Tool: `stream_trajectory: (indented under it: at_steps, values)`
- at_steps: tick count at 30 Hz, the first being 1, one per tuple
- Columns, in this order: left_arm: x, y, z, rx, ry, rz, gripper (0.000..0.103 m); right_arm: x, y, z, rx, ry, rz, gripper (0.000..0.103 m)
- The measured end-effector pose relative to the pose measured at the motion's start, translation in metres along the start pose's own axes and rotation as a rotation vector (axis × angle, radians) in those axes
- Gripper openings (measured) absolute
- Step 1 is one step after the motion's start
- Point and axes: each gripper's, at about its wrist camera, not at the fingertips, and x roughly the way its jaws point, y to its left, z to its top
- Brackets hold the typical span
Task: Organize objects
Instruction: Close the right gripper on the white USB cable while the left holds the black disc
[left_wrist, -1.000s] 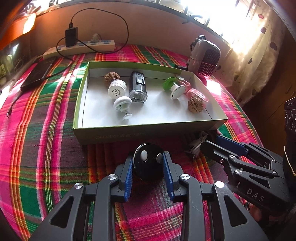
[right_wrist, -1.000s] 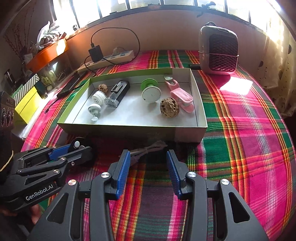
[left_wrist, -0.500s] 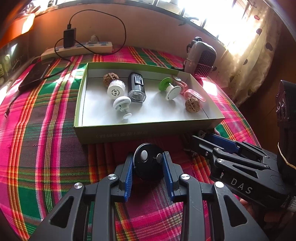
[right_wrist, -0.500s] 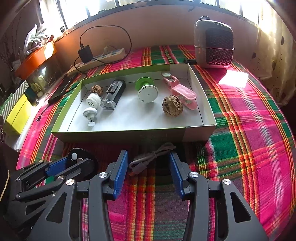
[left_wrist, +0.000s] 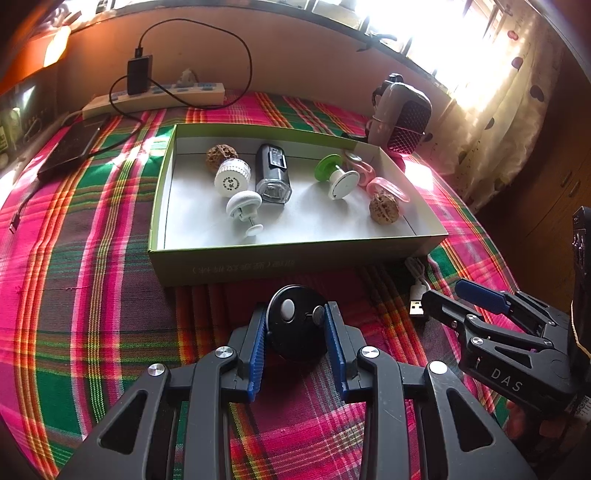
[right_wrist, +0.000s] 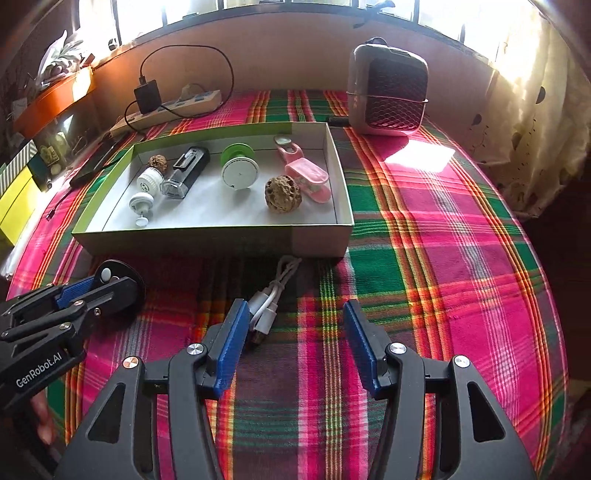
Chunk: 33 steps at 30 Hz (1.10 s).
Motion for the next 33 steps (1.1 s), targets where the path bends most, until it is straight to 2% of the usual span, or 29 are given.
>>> stream_trajectory:
  at_steps: [3,6,9,13,20,23,33]
  values:
    - [0.000,0.000,0.000,0.002,-0.001,0.002,0.028,-0.003,-0.004,-0.002,0.003,-0.012,-0.023,0.054]
    - [0.000,0.000,0.000,0.001,-0.001,0.001,0.028,-0.002,-0.002,0.000,0.018,-0.023,0.045,0.054]
    - [0.000,0.000,0.000,0.002,-0.001,0.001,0.028,0.003,0.008,0.000,-0.011,-0.018,0.068,0.054]
    - [0.000,-0.001,-0.001,0.001,-0.001,0.002,0.028,0.012,0.012,-0.001,-0.020,0.003,0.057,0.054]
    - [0.000,-0.002,-0.001,0.005,-0.003,0.005,0.028,0.013,0.006,-0.003,-0.025,-0.015,0.025,0.053]
    - [0.000,-0.002,-0.001,0.008,-0.004,0.008,0.028,0.012,0.004,-0.005,-0.027,-0.029,0.023,0.049]
    - [0.000,-0.004,-0.002,0.040,-0.013,0.038,0.027,0.009,0.010,-0.010,-0.060,-0.060,0.050,0.023]
